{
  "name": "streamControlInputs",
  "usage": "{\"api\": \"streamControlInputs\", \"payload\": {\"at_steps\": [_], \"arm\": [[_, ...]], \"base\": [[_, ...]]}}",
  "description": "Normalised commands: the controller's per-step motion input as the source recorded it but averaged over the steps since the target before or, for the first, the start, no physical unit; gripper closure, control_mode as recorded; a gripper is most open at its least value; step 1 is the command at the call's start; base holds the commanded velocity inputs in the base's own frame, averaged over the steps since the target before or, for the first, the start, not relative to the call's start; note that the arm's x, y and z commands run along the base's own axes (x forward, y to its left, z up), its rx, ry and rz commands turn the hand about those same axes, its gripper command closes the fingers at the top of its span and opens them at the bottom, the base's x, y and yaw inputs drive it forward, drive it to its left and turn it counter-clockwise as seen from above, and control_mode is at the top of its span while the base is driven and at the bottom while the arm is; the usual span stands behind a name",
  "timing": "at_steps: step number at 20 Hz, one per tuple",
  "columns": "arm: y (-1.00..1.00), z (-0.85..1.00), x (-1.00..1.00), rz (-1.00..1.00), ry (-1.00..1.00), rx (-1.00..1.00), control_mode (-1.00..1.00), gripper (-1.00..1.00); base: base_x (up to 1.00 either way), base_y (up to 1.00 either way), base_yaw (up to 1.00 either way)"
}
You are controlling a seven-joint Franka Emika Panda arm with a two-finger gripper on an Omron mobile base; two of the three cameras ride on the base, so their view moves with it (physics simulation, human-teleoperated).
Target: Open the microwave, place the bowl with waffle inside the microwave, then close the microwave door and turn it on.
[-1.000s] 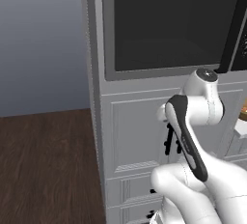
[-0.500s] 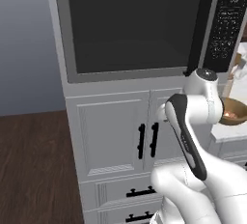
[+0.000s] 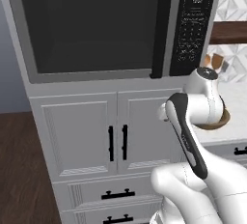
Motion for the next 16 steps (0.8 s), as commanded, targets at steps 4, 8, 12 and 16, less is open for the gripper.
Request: {"api": "streamControlInputs", "payload": {"at_steps": [4, 8, 12, 16], "arm": [[0.0, 0.0, 0.0, 0.0, 0.0, 0.0, 1.0, -1.0], [0.0, 0.0, 0.0, 0.0, 0.0, 0.0, 1.0, -1.0], [0.0, 0.0, 0.0, 0.0, 0.0, 0.0, 1.0, -1.0], [0.0, 0.0, 0.0, 0.0, 0.0, 0.0, 1.0, -1.0]], "base": [[-0.03, -0.59, 0.14], [-0.06, -0.49, 0.14], [-0.15, -0.35, 0.16], [-0.2, -0.28, 0.19]]}}
